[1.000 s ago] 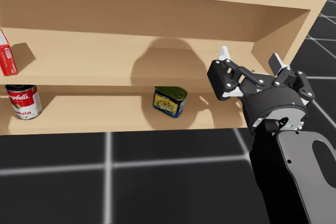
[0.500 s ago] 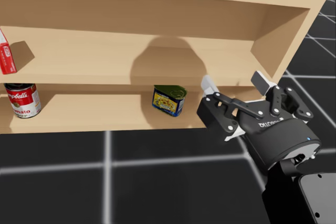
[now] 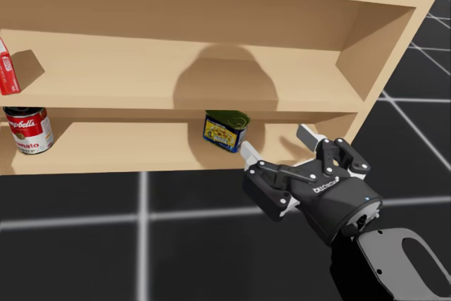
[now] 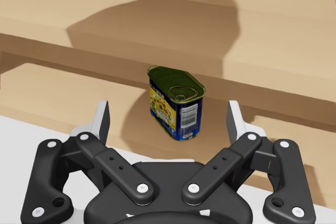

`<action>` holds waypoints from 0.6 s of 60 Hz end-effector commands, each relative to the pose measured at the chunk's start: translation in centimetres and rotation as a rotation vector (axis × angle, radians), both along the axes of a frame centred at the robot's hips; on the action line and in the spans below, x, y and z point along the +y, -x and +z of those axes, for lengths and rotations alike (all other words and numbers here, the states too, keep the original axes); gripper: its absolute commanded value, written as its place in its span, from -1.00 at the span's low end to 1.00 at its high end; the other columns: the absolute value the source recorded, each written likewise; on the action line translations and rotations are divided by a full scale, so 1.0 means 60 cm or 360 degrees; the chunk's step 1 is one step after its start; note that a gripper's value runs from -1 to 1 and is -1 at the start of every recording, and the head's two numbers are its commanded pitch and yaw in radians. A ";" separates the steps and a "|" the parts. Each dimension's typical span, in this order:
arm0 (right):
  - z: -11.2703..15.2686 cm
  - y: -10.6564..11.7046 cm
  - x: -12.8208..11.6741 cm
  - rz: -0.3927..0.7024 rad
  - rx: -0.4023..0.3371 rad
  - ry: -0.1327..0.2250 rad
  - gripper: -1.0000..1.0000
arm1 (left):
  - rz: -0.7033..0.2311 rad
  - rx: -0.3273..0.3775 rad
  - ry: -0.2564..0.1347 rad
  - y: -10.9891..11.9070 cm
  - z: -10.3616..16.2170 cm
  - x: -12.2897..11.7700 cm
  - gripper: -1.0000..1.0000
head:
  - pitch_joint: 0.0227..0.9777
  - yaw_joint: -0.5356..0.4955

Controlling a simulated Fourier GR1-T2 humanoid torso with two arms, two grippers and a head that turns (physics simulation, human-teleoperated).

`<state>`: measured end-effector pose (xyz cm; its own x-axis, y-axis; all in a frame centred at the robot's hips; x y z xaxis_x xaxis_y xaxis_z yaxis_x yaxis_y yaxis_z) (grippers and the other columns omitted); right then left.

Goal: Retrieve the spam can from the shelves.

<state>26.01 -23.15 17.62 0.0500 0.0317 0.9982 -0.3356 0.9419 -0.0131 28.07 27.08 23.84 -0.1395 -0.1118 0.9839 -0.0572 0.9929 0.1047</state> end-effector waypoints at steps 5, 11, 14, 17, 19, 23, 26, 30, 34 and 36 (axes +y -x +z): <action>-0.036 -0.047 0.008 0.0002 0.0074 0.0079 -1.00 | 0.0002 -0.0002 0.0003 0.000 0.001 0.000 -1.00 | 0.52 -0.41; -0.048 -0.068 0.012 -0.0015 0.0095 0.0123 -1.00 | 0.0000 -0.0003 0.0003 0.000 0.001 0.000 -1.00 | 0.52 -0.42; -0.055 -0.078 0.015 -0.0018 0.0104 0.0152 -1.00 | 0.0000 -0.0004 0.0004 0.000 0.001 0.000 -1.00 | 0.52 -0.42; -0.061 -0.087 0.017 -0.0011 0.0123 0.0155 -1.00 | 0.0004 -0.0007 0.0006 0.000 0.001 0.001 -1.00 | 0.52 -0.42; -0.067 -0.096 0.018 -0.0008 0.0139 0.0165 -1.00 | 0.0005 -0.0007 0.0006 0.000 0.001 0.001 -1.00 | 0.51 -0.43; -0.071 -0.107 0.019 -0.0012 0.0153 0.0171 -1.00 | 0.0007 -0.0008 0.0006 0.000 0.001 0.001 -1.00 | 0.51 -0.42; -0.074 -0.119 0.019 -0.0015 0.0161 0.0188 -1.00 | 0.0007 -0.0008 0.0005 0.000 0.001 0.001 -1.00 | 0.51 -0.42; -0.077 -0.130 0.023 -0.0008 0.0168 0.0212 -1.00 | 0.0007 -0.0008 0.0006 0.000 0.001 0.001 -1.00 | 0.49 -0.42; -0.080 -0.140 0.028 0.0002 0.0160 0.0243 -1.00 | 0.0007 -0.0008 0.0007 0.000 0.001 0.001 -1.00 | 0.49 -0.42; -0.081 -0.145 0.030 -0.0001 0.0174 0.0243 -1.00 | 0.0007 -0.0006 0.0011 0.000 0.002 0.001 -1.00 | 0.49 -0.42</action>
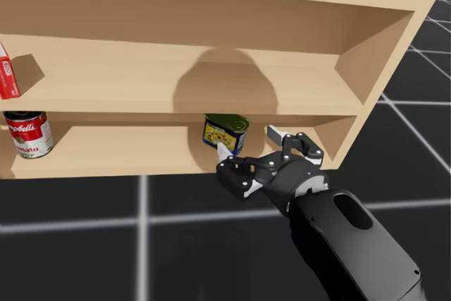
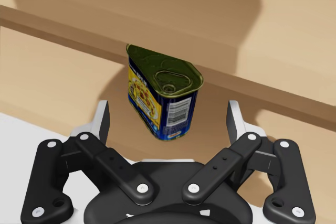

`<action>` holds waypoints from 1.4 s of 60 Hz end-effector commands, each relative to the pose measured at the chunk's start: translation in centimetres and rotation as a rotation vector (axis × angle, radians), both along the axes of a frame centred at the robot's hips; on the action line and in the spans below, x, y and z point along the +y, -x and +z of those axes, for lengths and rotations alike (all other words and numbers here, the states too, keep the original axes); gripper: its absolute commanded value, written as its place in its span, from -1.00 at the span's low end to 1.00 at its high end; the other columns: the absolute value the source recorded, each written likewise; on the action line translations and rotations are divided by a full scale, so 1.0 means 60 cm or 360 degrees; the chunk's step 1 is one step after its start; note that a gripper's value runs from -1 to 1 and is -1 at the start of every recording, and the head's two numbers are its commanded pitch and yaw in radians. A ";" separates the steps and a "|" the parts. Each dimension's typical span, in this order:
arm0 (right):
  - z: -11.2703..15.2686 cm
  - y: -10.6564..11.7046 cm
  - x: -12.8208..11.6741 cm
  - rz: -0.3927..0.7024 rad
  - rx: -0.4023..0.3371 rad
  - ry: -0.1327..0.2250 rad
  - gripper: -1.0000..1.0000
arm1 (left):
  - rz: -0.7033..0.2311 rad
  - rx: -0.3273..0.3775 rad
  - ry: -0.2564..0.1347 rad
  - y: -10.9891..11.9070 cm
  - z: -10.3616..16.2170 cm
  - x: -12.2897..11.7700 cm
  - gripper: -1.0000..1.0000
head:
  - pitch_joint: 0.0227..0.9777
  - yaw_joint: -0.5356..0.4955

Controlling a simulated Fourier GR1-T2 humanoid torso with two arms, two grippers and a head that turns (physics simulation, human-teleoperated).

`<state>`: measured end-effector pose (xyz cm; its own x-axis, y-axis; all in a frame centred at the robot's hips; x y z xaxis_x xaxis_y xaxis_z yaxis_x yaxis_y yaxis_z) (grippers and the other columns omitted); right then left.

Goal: Retrieve the spam can from the shelves.

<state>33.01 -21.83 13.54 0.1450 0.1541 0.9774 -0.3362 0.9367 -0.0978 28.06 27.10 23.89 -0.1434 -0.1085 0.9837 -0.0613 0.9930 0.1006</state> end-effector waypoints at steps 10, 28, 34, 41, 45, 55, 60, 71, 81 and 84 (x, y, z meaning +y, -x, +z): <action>-0.023 -0.052 0.018 0.0010 0.0059 0.0036 -1.00 | 0.0000 0.0005 0.0017 0.000 0.002 0.001 -1.00 | 0.49 -0.40; -0.041 -0.084 0.039 0.0023 0.0080 0.0086 -1.00 | 0.0007 0.0005 0.0021 0.001 0.002 0.001 -1.00 | 0.50 -0.39; -0.045 -0.091 0.043 0.0007 0.0075 0.0095 -1.00 | 0.0004 0.0005 0.0022 0.002 0.002 0.001 -1.00 | 0.49 -0.38; -0.048 -0.096 0.045 0.0003 0.0056 0.0103 -1.00 | 0.0004 0.0005 0.0023 0.002 0.002 0.001 -1.00 | 0.48 -0.38; -0.051 -0.093 0.045 -0.0054 0.0054 0.0056 0.38 | 0.0005 0.0005 0.0022 0.003 0.002 0.001 -1.00 | 0.48 -0.38; -0.047 -0.086 0.036 -0.0055 0.0055 0.0042 1.00 | 0.0001 0.0005 0.0021 0.001 0.002 0.002 -1.00 | 0.47 -0.38; -0.036 -0.077 0.033 -0.0054 0.0031 0.0038 1.00 | 0.0001 0.0005 0.0020 0.000 0.002 0.003 -1.00 | 0.46 -0.38; -0.011 -0.043 0.028 -0.0039 -0.0032 0.0023 1.00 | 0.0001 0.0004 0.0019 -0.001 0.002 0.002 -1.00 | 0.46 -0.38; 0.003 0.022 0.027 -0.0036 -0.0101 0.0010 1.00 | -0.0001 0.0003 0.0021 -0.001 0.001 0.002 -1.00 | 0.46 -0.38; 0.005 0.049 0.024 -0.0036 -0.0121 0.0004 1.00 | -0.0002 0.0002 0.0020 -0.001 0.001 0.002 -1.00 | 0.46 -0.38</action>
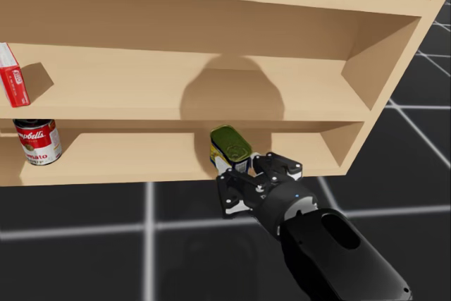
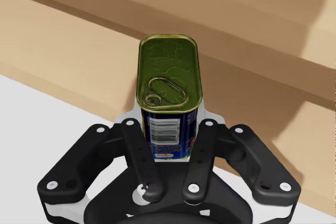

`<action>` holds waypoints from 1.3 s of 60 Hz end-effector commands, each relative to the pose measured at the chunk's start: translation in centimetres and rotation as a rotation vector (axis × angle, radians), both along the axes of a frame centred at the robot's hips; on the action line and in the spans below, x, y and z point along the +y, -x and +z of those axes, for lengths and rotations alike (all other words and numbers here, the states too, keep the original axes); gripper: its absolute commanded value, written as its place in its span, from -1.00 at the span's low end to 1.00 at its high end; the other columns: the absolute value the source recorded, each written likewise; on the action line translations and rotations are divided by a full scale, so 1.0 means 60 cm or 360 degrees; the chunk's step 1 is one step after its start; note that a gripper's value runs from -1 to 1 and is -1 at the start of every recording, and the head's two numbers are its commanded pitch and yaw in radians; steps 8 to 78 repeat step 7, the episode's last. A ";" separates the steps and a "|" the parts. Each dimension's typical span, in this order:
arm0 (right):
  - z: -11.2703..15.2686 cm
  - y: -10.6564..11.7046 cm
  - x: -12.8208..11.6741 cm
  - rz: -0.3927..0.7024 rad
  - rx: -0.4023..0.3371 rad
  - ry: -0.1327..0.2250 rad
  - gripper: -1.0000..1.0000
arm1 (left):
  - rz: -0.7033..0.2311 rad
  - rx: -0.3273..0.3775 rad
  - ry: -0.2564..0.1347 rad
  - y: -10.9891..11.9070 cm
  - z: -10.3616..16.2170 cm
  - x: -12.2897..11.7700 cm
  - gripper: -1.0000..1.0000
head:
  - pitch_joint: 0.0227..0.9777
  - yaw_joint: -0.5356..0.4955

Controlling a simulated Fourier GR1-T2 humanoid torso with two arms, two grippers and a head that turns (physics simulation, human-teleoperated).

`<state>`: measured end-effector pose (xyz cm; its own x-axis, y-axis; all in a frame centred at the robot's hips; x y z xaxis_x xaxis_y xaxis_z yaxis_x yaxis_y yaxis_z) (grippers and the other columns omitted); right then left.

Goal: Retrieve the spam can from the shelves.

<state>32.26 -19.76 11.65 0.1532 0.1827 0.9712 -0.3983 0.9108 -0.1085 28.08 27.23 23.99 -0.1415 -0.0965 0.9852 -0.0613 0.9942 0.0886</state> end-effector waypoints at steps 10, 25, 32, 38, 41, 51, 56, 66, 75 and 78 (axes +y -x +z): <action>0.045 0.087 -0.022 -0.0177 -0.0196 -0.0046 1.00 | -0.0008 -0.0003 0.0003 0.000 0.000 -0.001 -1.00 | 0.46 -0.39; 0.045 0.087 -0.022 -0.0177 -0.0196 -0.0046 1.00 | -0.0008 -0.0003 0.0003 0.000 0.000 -0.001 -1.00 | 0.46 -0.39; 0.045 0.087 -0.022 -0.0177 -0.0196 -0.0046 1.00 | -0.0008 -0.0003 0.0003 0.000 0.000 -0.001 -1.00 | 0.46 -0.39; 0.045 0.087 -0.022 -0.0177 -0.0196 -0.0046 1.00 | -0.0008 -0.0003 0.0003 0.000 0.000 -0.001 -1.00 | 0.46 -0.39; 0.045 0.087 -0.022 -0.0177 -0.0196 -0.0046 1.00 | -0.0008 -0.0003 0.0003 0.000 0.000 -0.001 -1.00 | 0.46 -0.39; 0.045 0.087 -0.022 -0.0177 -0.0196 -0.0046 1.00 | -0.0008 -0.0003 0.0003 0.000 0.000 -0.001 -1.00 | 0.46 -0.39; 0.045 0.087 -0.022 -0.0177 -0.0196 -0.0046 1.00 | -0.0008 -0.0003 0.0003 0.000 0.000 -0.001 -1.00 | 0.46 -0.39; 0.045 0.087 -0.022 -0.0177 -0.0196 -0.0046 1.00 | -0.0008 -0.0003 0.0003 0.000 0.000 -0.001 -1.00 | 0.46 -0.39; 0.045 0.087 -0.022 -0.0177 -0.0196 -0.0046 1.00 | -0.0008 -0.0003 0.0003 0.000 0.000 -0.001 -1.00 | 0.46 -0.39; 0.045 0.087 -0.022 -0.0177 -0.0196 -0.0046 1.00 | -0.0008 -0.0003 0.0003 0.000 0.000 -0.001 -1.00 | 0.46 -0.39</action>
